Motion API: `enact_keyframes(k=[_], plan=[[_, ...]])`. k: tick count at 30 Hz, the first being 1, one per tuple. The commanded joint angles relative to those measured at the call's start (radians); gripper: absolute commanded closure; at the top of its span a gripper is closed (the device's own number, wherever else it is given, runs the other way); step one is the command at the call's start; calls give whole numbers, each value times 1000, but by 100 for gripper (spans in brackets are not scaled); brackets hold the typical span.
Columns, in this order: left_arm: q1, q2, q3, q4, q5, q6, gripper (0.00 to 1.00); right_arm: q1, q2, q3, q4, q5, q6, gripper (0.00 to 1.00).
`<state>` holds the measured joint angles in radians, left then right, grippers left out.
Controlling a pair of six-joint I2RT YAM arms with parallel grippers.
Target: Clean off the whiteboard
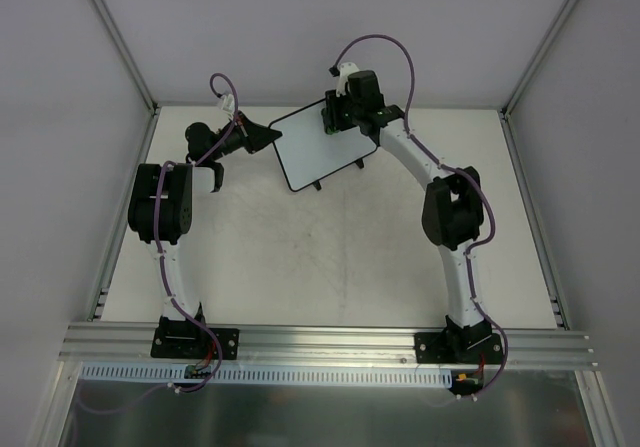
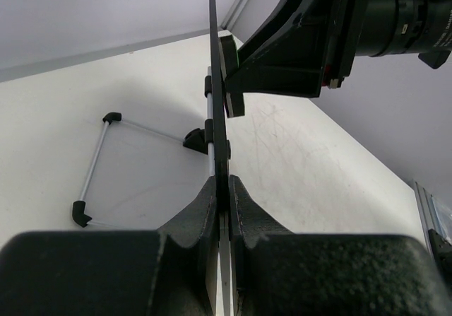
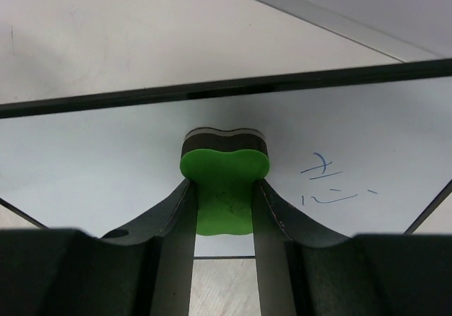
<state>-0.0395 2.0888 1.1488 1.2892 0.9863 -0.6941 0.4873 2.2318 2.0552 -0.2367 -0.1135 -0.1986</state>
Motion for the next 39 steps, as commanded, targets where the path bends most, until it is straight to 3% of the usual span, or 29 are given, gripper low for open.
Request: enact_keyframes(k=[1,9,18,26,39], plan=[[-28,1,8,10,118,25,100,0,15,11,5,-41,13,100],[-30,4,17,1,124,27,100,2,-30,-163,14,-41,11,100],[-30,17,38,-21,137,28,100,-1,-113,-386,148,-34,31,100],[-28,36,57,-21,169,16,100,-1,-126,-366,155,-28,31,100],[-13,93,65,117,209,-107,100,-23,-120,-213,128,-18,4,100]])
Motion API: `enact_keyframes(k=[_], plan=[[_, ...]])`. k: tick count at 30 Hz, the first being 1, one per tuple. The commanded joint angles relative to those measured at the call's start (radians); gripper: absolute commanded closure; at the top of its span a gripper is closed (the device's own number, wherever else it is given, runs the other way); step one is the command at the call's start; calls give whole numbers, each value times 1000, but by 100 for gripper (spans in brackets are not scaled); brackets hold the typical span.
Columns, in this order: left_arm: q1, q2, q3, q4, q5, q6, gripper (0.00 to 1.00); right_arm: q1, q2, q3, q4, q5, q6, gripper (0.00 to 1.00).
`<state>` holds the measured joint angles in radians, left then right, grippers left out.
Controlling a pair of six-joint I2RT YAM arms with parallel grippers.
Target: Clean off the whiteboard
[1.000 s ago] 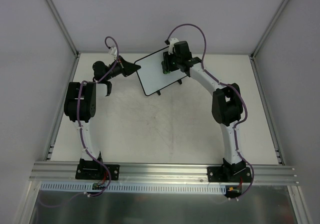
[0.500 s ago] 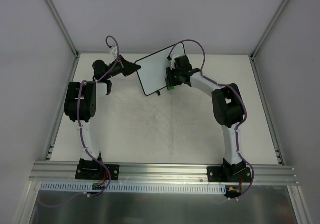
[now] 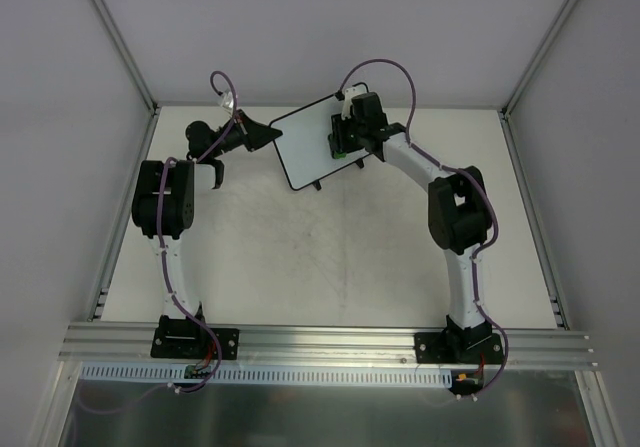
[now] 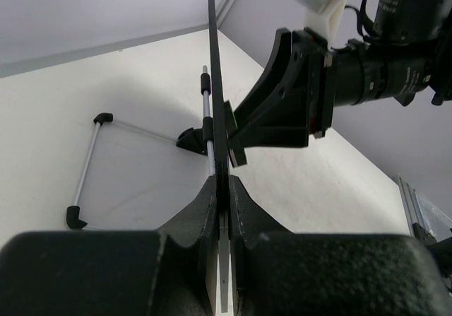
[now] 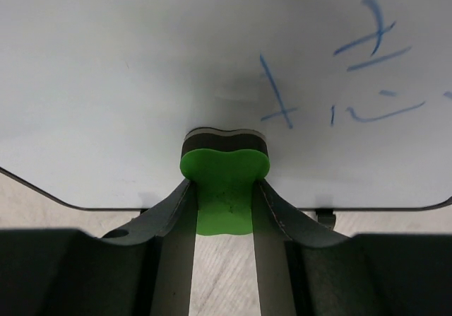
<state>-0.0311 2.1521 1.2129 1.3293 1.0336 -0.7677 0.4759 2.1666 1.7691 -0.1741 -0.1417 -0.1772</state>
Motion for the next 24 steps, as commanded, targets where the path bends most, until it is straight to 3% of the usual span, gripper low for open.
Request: enact_keyframes(k=[1,16,24], plan=[[-20,26,0,76,161,-33,100,-14,-53,81,67,11,-19,100],[-13,3,-9,65,189,-35,100,-51,22,303,-10,2,-51,100],[-13,2,2,65,198,-42,100,-54,29,233,-11,-21,-35,100]])
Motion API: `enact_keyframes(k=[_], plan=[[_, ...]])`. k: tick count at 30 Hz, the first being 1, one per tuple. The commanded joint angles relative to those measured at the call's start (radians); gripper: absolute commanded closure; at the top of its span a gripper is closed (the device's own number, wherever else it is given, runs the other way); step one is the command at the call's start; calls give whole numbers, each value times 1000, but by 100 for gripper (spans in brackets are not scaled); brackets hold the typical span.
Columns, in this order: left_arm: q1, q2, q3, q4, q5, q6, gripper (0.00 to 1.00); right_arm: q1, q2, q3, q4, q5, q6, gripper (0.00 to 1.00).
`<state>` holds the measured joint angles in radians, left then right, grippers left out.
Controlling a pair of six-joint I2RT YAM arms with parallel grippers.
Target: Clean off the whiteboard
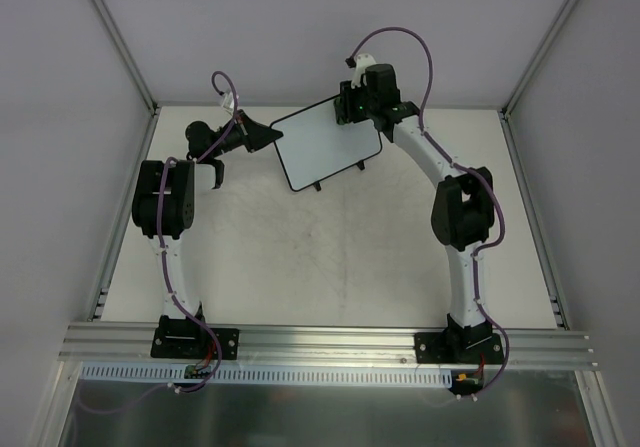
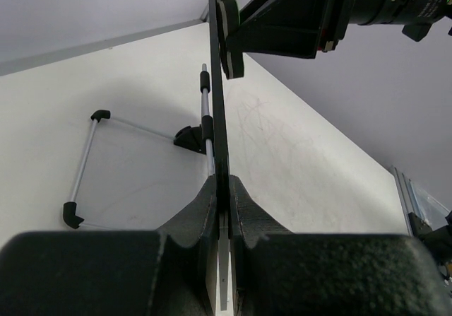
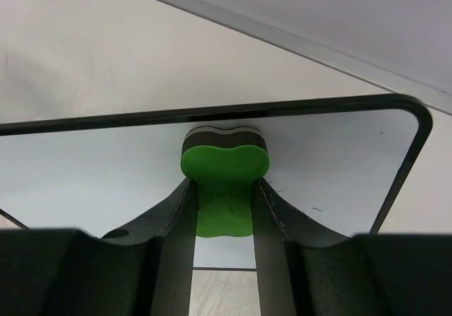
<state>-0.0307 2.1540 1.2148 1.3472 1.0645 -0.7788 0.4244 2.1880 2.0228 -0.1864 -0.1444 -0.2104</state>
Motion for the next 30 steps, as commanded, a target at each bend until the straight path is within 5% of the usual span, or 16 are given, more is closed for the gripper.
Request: enact_keyframes(k=[1,17,30], plan=[[-14,-2,0,47,167,-31,100,-3,7,-33,1,-18,0,100],[-14,3,6,53,169,-37,100,-4,-93,-430,226,-37,77,100],[-14,3,5,81,175,-63,100,-13,-70,-270,182,-24,60,100]])
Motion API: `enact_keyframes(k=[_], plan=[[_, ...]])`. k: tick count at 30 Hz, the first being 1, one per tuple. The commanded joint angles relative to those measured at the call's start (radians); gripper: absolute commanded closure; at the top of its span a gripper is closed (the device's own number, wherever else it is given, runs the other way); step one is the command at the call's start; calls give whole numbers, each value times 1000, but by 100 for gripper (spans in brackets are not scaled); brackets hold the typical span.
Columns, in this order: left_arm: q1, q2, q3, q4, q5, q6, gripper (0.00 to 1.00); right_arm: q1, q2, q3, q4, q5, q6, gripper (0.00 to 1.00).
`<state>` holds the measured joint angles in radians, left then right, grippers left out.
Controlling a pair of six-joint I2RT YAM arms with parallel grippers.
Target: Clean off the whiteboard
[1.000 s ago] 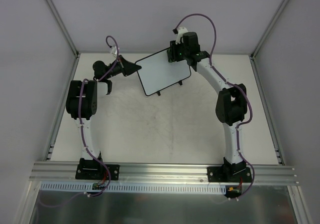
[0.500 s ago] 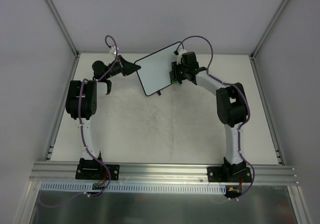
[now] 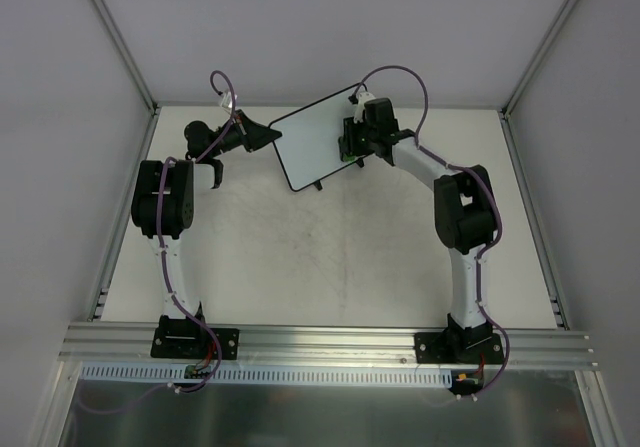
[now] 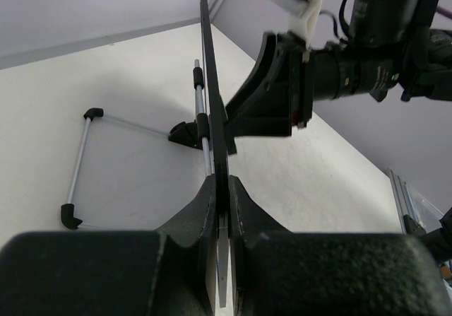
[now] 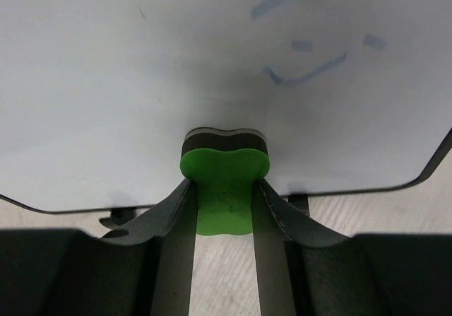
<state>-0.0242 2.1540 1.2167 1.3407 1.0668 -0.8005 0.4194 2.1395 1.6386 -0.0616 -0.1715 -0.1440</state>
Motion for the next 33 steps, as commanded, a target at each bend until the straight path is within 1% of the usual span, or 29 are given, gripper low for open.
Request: enact_keyframes(k=[1,11,14,18,25,33], plan=[[-20,4,3,86,170,-40,100,-10,-10,151,34,6,-8,100],[-22,10,7,100,176,-54,100,-53,65,358,-38,-14,7,100],[-22,10,9,100,177,-54,100,-59,82,392,-55,-19,14,100],[-22,7,9,101,179,-55,100,-60,83,392,-63,-25,8,100],[-22,9,10,107,182,-63,100,-59,62,284,-61,-22,6,99],[-22,9,12,118,182,-72,100,-53,-26,34,54,-28,30,100]])
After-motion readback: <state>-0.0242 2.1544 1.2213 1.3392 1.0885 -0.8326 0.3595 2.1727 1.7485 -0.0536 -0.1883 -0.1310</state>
